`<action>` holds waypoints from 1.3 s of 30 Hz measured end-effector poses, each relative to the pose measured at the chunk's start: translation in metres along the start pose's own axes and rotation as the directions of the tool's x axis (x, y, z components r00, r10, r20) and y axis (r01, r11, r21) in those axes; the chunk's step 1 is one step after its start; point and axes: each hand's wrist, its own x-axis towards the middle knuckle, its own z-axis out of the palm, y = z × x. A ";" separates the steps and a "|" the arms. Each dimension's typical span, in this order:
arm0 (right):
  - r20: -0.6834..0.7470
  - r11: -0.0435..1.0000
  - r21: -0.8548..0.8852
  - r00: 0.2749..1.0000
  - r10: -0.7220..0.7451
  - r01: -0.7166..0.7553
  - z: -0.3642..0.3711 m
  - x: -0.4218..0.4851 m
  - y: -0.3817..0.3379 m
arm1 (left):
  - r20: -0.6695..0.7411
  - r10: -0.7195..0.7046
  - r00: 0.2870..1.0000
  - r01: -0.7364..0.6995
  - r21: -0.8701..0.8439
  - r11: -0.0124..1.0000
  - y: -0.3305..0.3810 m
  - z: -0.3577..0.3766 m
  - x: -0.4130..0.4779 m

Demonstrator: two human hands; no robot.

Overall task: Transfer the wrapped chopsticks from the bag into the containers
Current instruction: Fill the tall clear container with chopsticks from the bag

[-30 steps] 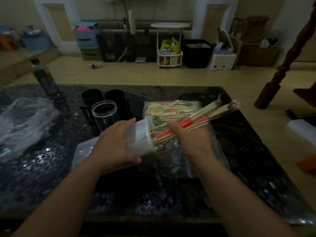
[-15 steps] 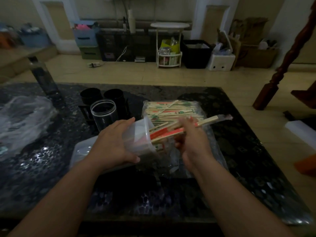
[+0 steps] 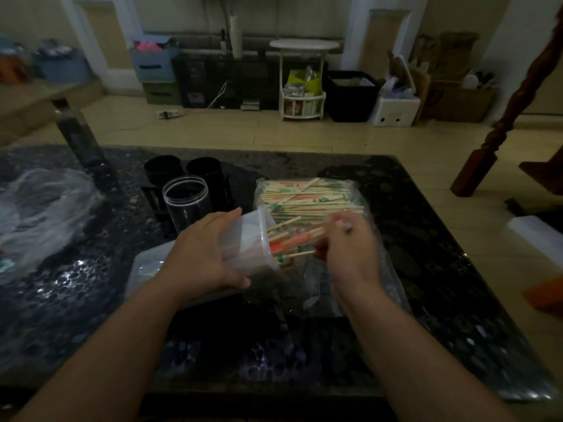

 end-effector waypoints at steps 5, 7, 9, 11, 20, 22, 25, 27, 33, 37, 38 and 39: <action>0.143 0.983 -0.174 0.989 -0.040 0.065 0.003 -0.001 0.010 | 0.008 0.011 1.000 -0.011 0.016 1.000 0.002 0.002 -0.001; 0.032 0.977 -0.172 0.992 -0.124 0.127 -0.001 0.000 0.009 | 0.004 0.006 1.000 -0.006 0.010 1.000 0.003 0.002 -0.001; 0.077 0.958 -0.242 0.988 -0.137 0.152 -0.002 0.002 0.009 | -0.001 0.002 1.000 -0.002 0.007 1.000 0.001 0.001 -0.001; 0.215 0.975 -0.207 0.976 -0.037 0.082 -0.001 0.003 0.010 | -0.003 -0.006 1.000 0.006 0.005 1.000 0.001 0.001 -0.001; 0.232 0.718 -0.672 0.972 -0.031 0.183 -0.030 0.028 0.014 | -0.023 -0.016 1.000 0.016 -0.015 1.000 0.002 -0.002 -0.001; 0.294 0.552 -0.804 0.955 0.049 0.219 -0.031 0.026 0.016 | -0.031 -0.025 0.999 0.025 -0.014 1.000 0.003 -0.002 -0.001; 0.317 0.281 -0.927 0.919 0.234 0.248 -0.031 0.029 0.027 | -0.035 -0.023 0.999 0.023 -0.005 1.000 0.004 -0.002 -0.001; 0.259 0.176 -0.962 0.900 0.351 0.208 -0.031 0.030 0.040 | -0.036 -0.024 0.999 0.024 -0.013 1.000 0.004 -0.003 -0.002; 0.178 0.236 -0.969 0.878 0.444 0.077 -0.025 0.026 0.076 | -0.034 -0.048 0.998 0.048 -0.006 0.999 0.001 -0.004 0.000; 0.265 0.613 -0.786 0.941 0.211 0.084 -0.013 0.027 0.078 | -0.006 -0.081 0.997 0.081 0.035 0.996 0.004 -0.004 0.003; 0.268 0.664 -0.737 0.957 0.115 0.127 -0.011 0.027 0.078 | -0.011 -0.084 0.996 0.085 0.057 0.995 0.005 -0.004 0.004; 0.285 0.665 -0.722 0.958 0.033 0.191 -0.009 0.029 0.081 | -0.020 -0.083 0.996 0.085 0.080 0.993 0.005 -0.003 0.005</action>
